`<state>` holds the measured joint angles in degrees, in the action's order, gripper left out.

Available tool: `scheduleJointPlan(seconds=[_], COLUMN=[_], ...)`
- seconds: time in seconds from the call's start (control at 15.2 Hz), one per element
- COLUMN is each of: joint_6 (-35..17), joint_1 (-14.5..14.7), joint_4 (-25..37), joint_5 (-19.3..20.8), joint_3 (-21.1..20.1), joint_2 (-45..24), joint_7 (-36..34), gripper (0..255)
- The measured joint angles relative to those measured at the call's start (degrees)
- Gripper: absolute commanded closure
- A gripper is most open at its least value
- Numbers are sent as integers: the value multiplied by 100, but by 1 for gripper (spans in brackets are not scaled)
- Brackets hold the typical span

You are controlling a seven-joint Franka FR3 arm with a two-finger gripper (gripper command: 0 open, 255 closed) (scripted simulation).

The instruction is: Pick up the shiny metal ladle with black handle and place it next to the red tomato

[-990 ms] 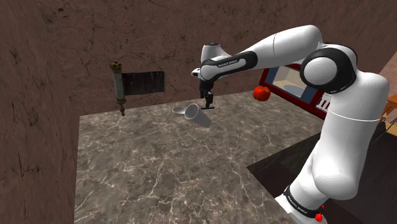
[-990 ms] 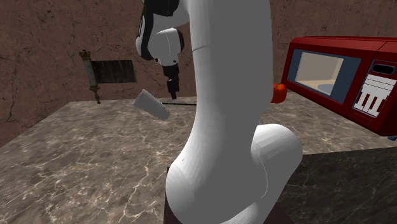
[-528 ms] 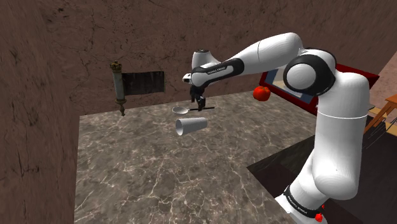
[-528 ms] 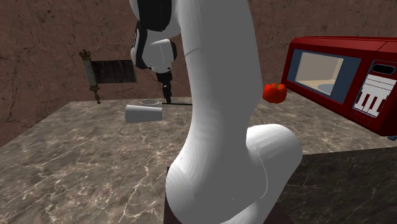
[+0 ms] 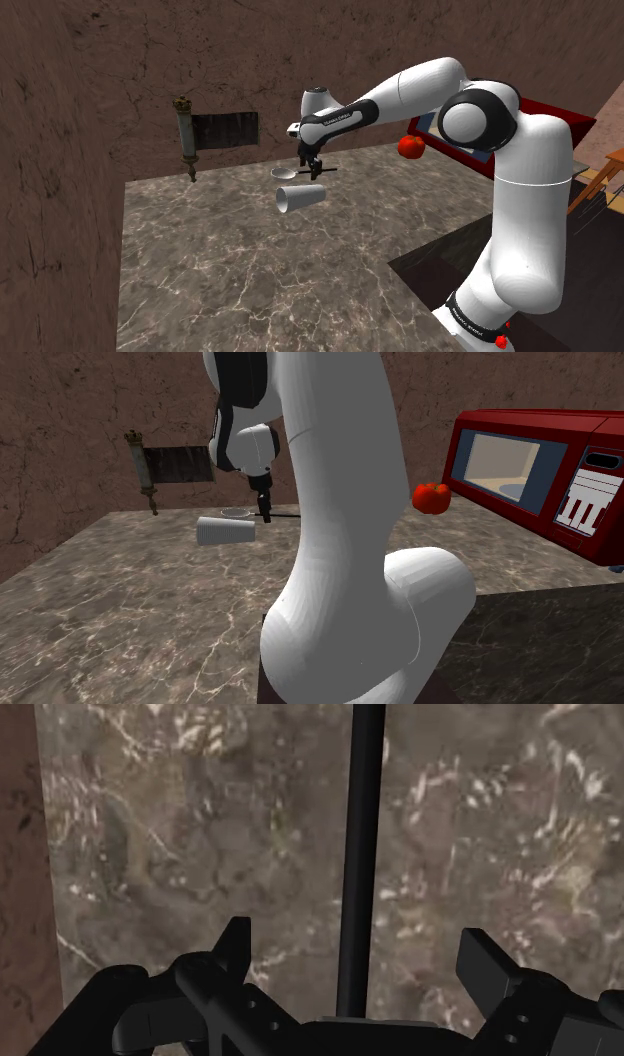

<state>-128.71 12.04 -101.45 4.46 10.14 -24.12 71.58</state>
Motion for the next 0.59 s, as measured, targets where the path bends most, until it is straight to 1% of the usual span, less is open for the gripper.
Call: scheduleJointPlan(seconds=[0.2,0.26,0.59], joint_6=[-4,-4,-5], joint_1=[-1,-1,1], joint_4=[1,1,-3], joint_5=[-1,-1,0], joint_3=[0,0,-1], joint_2=[-4,-4,8], joint_7=[1,1,0], gripper=[0,255,255])
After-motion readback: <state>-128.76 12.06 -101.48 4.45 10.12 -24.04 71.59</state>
